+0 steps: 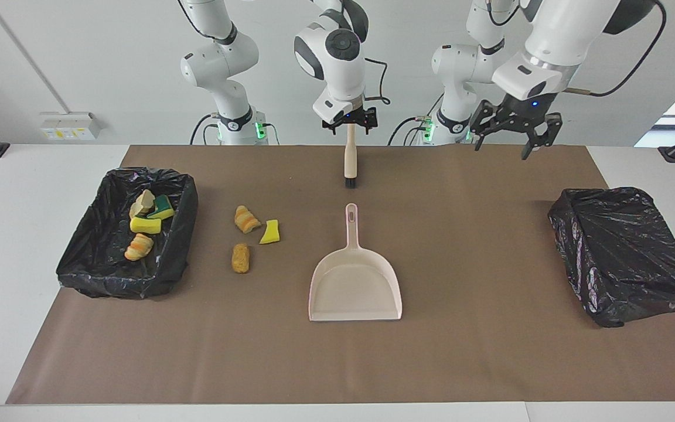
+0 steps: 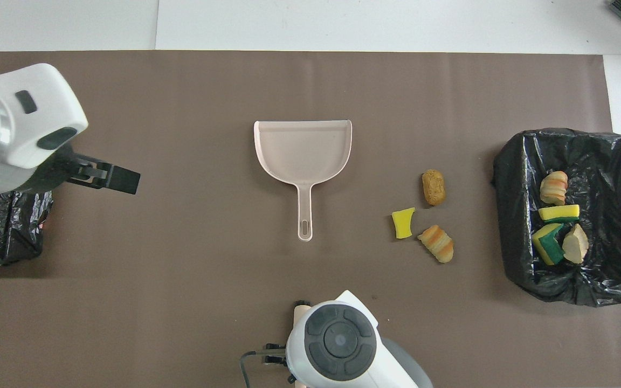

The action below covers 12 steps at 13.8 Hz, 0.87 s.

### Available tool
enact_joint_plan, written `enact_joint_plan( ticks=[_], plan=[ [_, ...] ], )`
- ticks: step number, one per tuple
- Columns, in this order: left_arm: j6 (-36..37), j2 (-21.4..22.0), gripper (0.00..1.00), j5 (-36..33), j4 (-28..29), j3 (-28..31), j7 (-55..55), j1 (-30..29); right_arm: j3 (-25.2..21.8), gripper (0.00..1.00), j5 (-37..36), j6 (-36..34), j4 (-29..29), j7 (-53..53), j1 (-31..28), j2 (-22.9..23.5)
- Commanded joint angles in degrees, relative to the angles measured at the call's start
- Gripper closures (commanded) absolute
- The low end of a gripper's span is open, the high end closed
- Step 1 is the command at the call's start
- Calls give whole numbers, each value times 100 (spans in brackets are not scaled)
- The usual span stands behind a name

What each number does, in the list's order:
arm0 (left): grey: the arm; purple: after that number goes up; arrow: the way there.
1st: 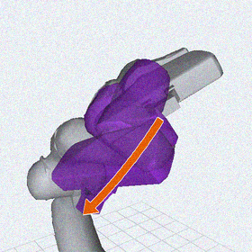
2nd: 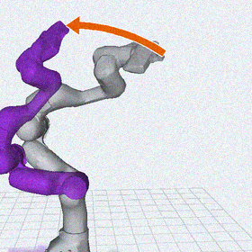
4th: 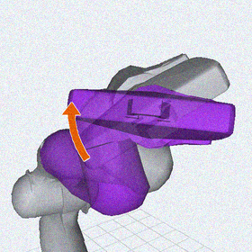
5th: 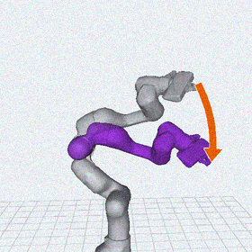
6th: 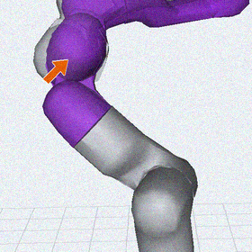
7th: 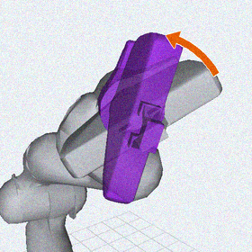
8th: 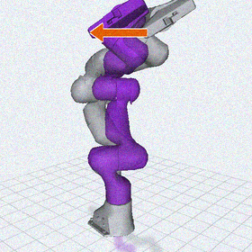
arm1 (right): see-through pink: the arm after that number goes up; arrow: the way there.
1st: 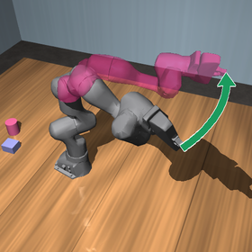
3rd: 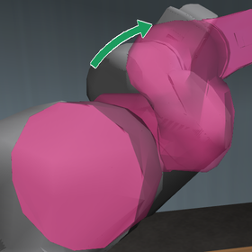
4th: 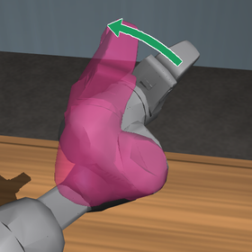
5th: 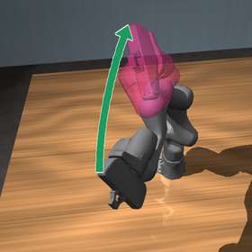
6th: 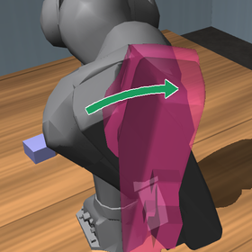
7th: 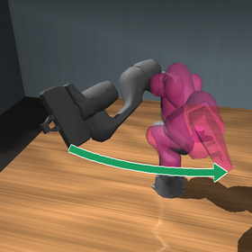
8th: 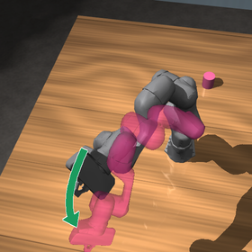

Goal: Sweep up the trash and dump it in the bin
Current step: 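Reach the left gripper toward the dustpan handle while the right gripper withdraws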

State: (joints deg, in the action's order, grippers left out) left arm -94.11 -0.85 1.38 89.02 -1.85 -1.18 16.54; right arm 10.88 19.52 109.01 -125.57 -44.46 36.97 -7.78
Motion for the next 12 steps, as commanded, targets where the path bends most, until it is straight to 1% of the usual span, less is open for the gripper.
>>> enact_joint_plan(
  ticks=[1, 2, 4, 6, 7, 8, 10, 11, 12],
  plan=[
    [-897, -195, 0, 2, 519, 70, -584, 428, -25, 0, 428, 445, -1151, -80, 195, -873],
    [-986, -327, 0, 2, 528, 70, -603, 534, -25, 0, 464, 637, -1284, -193, 388, -857],
    [-1240, -652, 0, 2, 528, 79, -620, 841, -16, 0, 465, 1444, -1548, -535, 844, -630],
    [-1408, -1003, 0, -67, 502, 79, -847, 1209, -16, 0, 473, 1623, -1610, -677, 1126, -506],
    [-1600, -1231, 0, -94, 493, 88, -1101, 1429, -16, 0, 473, 1789, -1741, -834, 1380, -445],
    [-1820, -1355, 0, -94, 510, 79, -1295, 1509, -16, 0, 473, 2043, -1864, -1045, 1583, -435],
    [-1945, -1601, 0, -94, 493, 88, -1586, 1790, -16, 0, 473, 2212, -1988, -1152, 1690, -418],
    [-2023, -1733, 0, -94, 476, 88, -1805, 1939, -16, 0, 569, 2291, -1989, -1161, 1708, -348],
    [-2224, -1804, 0, -103, 502, 88, -2033, 1967, -16, 0, 796, 2431, -1997, -1170, 1743, -269]
  ],
)
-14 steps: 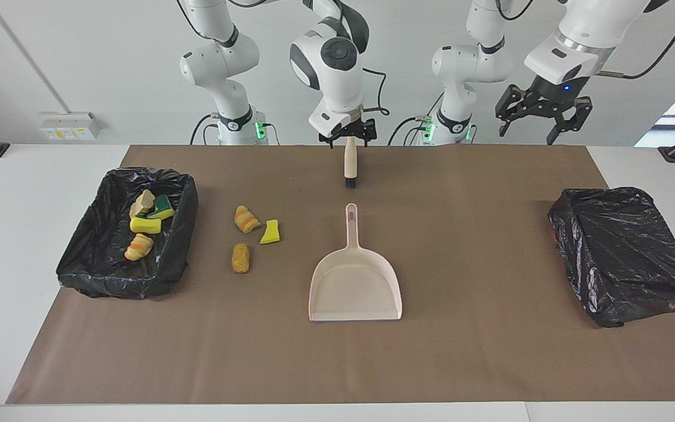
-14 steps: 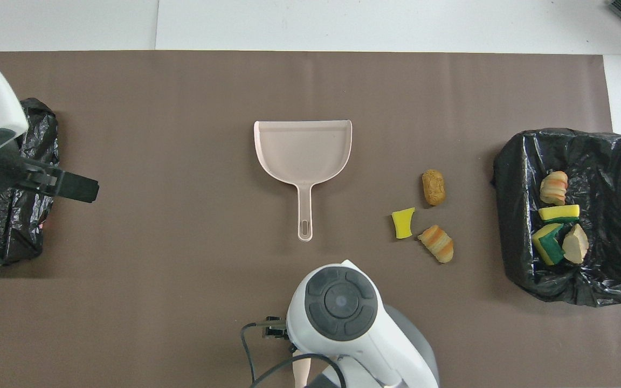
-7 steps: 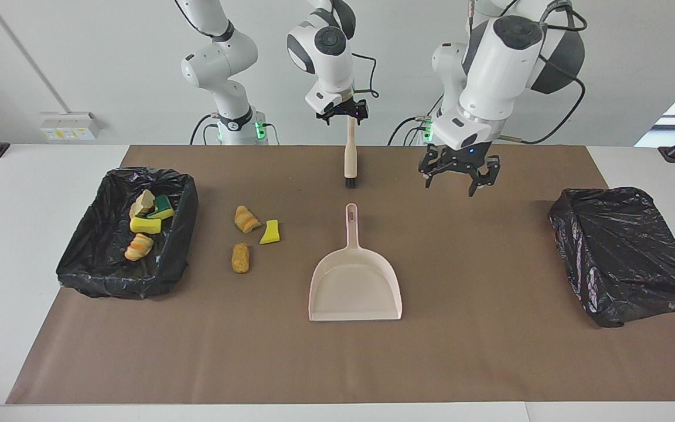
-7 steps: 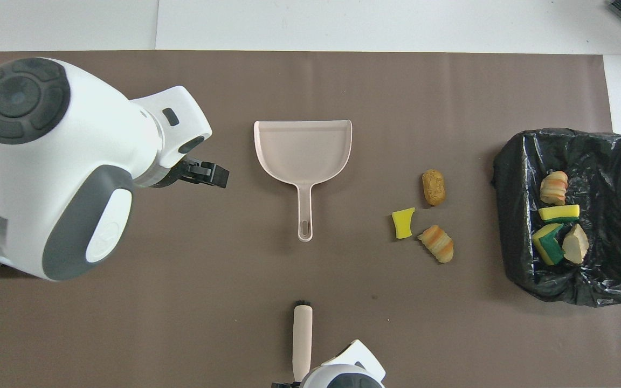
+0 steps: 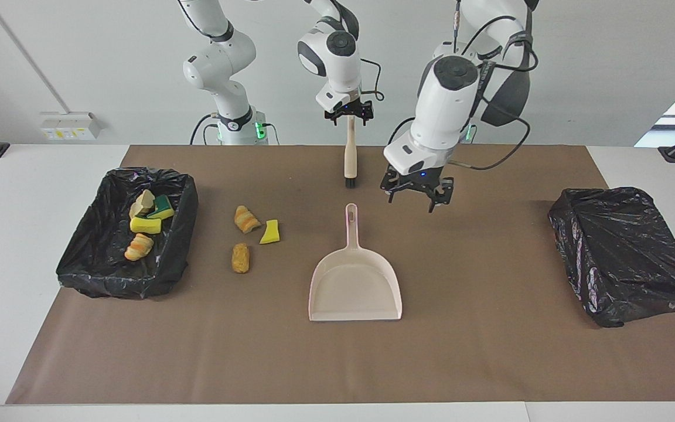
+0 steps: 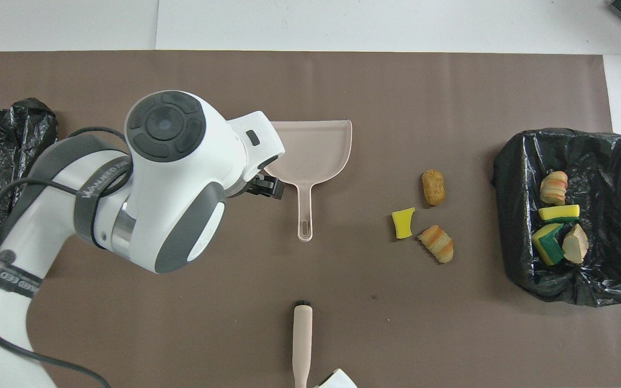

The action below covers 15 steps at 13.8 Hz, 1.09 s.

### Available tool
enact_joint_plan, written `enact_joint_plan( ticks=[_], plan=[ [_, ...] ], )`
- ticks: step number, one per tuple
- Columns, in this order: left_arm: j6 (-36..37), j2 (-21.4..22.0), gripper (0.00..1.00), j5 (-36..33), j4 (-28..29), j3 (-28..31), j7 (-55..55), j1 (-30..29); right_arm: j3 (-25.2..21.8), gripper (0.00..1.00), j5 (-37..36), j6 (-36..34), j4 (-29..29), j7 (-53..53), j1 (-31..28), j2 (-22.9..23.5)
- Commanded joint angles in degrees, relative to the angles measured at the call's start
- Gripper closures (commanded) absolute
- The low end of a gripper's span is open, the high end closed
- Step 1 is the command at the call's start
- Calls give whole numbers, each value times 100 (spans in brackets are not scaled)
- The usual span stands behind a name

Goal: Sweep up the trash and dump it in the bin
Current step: 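Grasp the pink dustpan handle with the left gripper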

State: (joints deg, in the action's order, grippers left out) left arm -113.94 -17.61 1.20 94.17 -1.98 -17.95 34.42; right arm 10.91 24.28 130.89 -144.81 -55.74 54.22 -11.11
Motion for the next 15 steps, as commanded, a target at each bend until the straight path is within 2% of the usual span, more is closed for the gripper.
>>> enact_joint_plan(
  ticks=[1, 5, 7, 8, 9, 10, 11, 13, 14, 15],
  plan=[
    [-390, -276, 0, -85, -22, 101, -532, 223, -28, 0, 410, 331, -74, -59, 62, 117],
    [-813, -918, 0, -364, -135, 101, -1323, 469, -19, 0, 420, 367, -127, -139, 63, 144],
    [-927, -998, 0, -375, -171, 93, -1596, 469, -19, 0, 420, 359, -136, -139, 63, 144],
    [-1023, -1007, 0, -348, -162, 93, -1702, 469, -19, 5, 420, 350, -153, -139, 71, 144],
    [-1094, -1025, 0, -331, -162, 93, -1703, 469, -19, 16, 420, 350, -153, -139, 72, 144],
    [-1138, -1034, 9, -348, -171, 93, -1703, 461, -19, 31, 420, 350, -153, -130, 72, 144],
    [-1165, -1042, 16, -383, -171, 93, -1703, 461, -19, 49, 420, 341, -162, -130, 72, 136],
    [-1174, -1095, 36, -375, -206, 93, -1703, 426, -19, 91, 420, 315, -162, -130, 72, 136],
    [-1174, -1095, 39, -383, -215, 93, -1703, 408, -28, 100, 420, 289, -162, -156, 72, 144],
    [-1191, -1087, 43, -409, -215, 93, -1703, 408, -28, 100, 420, 236, -153, -182, 72, 136]
  ],
)
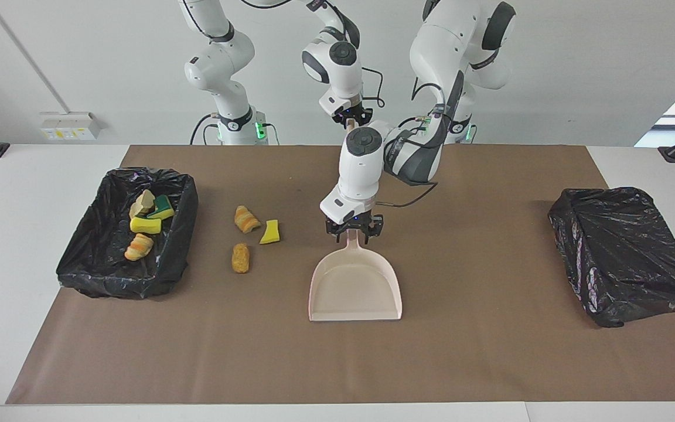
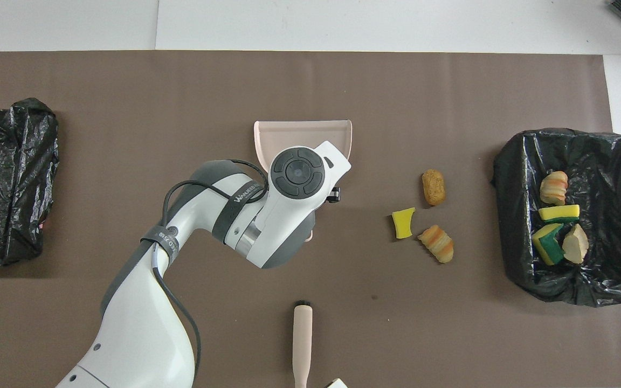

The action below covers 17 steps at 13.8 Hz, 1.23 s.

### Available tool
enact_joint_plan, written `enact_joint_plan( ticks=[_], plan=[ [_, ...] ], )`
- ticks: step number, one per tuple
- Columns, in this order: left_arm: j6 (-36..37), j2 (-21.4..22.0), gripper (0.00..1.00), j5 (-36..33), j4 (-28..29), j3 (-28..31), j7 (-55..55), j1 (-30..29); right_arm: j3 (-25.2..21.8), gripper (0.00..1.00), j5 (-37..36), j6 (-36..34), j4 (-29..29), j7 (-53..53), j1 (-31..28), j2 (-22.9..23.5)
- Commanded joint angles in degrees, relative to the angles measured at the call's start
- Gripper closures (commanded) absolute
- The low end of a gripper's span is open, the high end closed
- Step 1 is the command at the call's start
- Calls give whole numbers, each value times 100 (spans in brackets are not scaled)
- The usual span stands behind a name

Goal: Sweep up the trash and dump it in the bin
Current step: 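Grasp the pink dustpan handle with the left gripper, then set the dustpan by the scraps while the right gripper grasps the brush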

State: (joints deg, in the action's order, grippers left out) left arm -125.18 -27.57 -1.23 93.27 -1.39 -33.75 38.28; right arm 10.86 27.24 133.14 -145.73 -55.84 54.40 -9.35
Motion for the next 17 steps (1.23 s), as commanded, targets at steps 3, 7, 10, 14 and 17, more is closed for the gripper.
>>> enact_joint_plan(
  ticks=[3, 7, 10, 14, 17],
  plan=[
    [2, -73, 66, -167, -133, 51, -97, 56, -22, 100, 88, -104, 1, -129, 35, 21],
    [317, 304, 99, -158, -90, 78, 602, -172, -75, 100, -61, -823, 220, -111, -96, -92],
    [1238, 734, 99, -149, -20, 104, 2629, -443, -75, 100, -552, -1911, 466, -7, -587, -470],
    [1830, 868, 100, -149, 51, 113, 4960, -655, -93, 100, -1088, -3493, 739, 1037, -1666, -1006],
    [1893, 1016, 100, -167, 322, 113, 6754, -743, -66, 100, -1746, -4198, 1221, 1926, -2712, -850]
  ],
)
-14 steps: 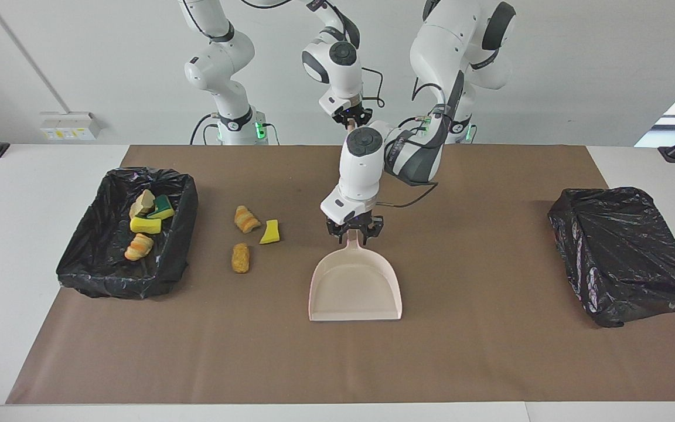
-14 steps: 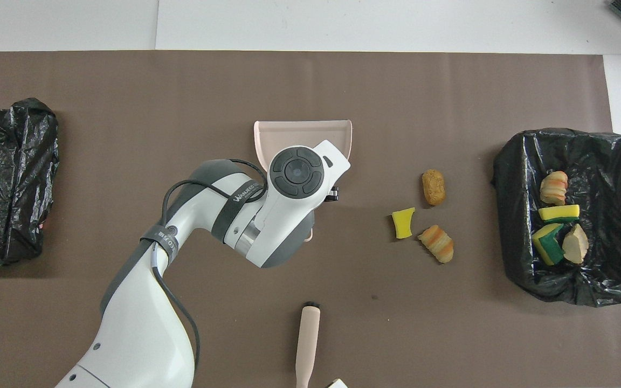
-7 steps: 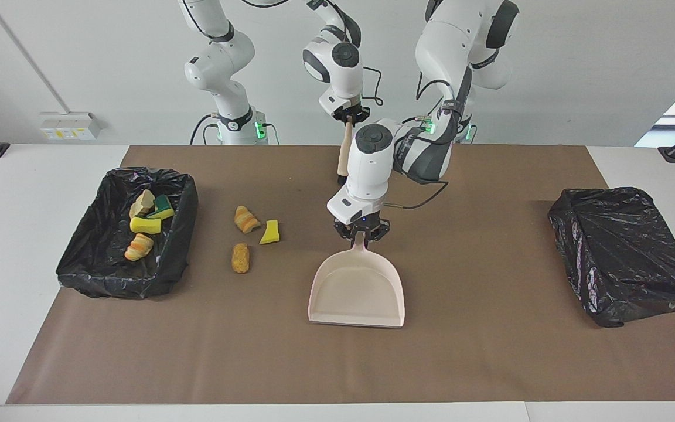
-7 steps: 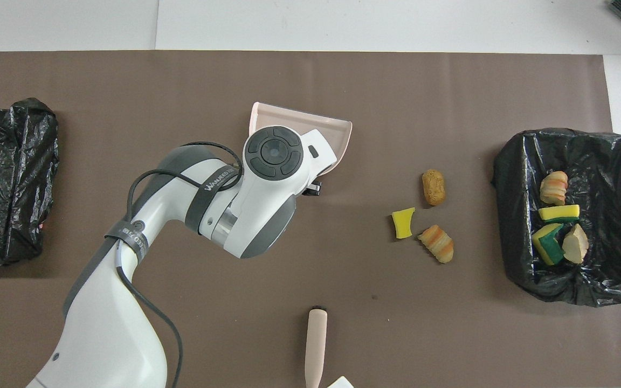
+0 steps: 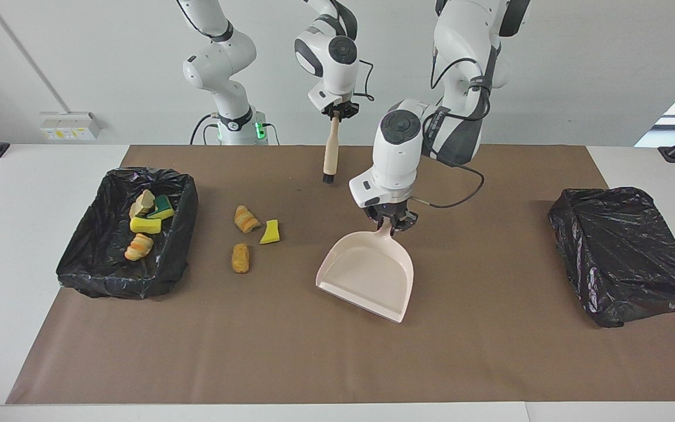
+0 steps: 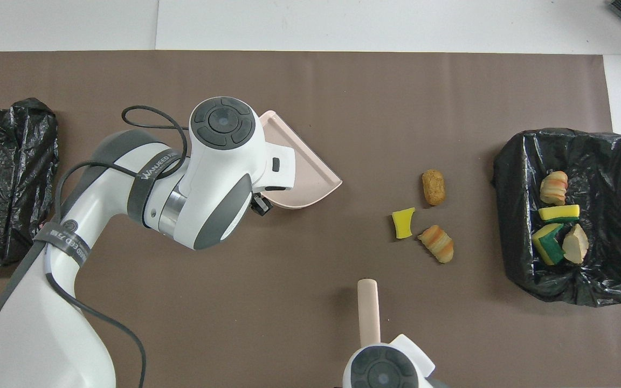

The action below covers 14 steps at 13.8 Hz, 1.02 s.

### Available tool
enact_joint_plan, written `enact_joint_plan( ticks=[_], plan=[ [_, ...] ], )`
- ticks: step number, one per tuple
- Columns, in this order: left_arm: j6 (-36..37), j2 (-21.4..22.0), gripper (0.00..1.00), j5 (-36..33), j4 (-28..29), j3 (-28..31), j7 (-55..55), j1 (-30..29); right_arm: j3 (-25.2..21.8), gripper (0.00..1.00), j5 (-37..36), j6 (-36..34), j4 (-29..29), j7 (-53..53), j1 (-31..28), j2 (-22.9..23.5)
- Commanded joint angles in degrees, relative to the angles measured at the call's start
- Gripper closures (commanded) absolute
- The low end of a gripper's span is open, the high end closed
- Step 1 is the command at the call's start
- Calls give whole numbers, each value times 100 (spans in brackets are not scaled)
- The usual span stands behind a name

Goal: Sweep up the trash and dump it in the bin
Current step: 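Set the dustpan by the scraps while the right gripper grasps the brush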

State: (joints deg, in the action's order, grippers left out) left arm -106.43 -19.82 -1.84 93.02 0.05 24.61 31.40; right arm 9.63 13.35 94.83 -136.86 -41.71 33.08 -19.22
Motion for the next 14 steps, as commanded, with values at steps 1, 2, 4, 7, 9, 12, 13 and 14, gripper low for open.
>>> enact_joint_plan(
  ticks=[1, 2, 4, 7, 9, 12, 13, 14],
  plan=[
    [-35, 303, 100, -123, 496, -31, 1166, -55, 57, 100, -725, -456, 440, 776, -801, 286],
    [-44, 408, 100, -141, 672, -31, 1247, -2, 57, 100, -1077, -430, 467, 1057, -977, 348],
    [-79, 566, 100, -194, 954, -57, 1266, 86, 57, 100, -1868, -195, 485, 1742, -1373, 497],
    [-465, 689, 100, -194, 1314, -57, 1248, 471, 57, 100, -2773, 701, 703, 2613, -2164, 1163],
    [-693, 725, 100, -499, 1499, -57, 1230, 718, 48, 100, -3214, 704, 1142, 3017, -2419, 1490],
    [-1029, 708, 100, -765, 1631, -66, 1239, 894, 57, 100, -3759, 1045, 1433, 3265, -2798, 1955],
    [-1002, 699, 100, -809, 1632, -66, 1239, 947, 57, 100, -3831, 1186, 1495, 3266, -2894, 2105],
    [-1046, 664, 100, -1009, 1666, -66, 1230, 999, 57, 100, -3849, 1335, 1583, 3266, -2930, 2307]
  ],
)
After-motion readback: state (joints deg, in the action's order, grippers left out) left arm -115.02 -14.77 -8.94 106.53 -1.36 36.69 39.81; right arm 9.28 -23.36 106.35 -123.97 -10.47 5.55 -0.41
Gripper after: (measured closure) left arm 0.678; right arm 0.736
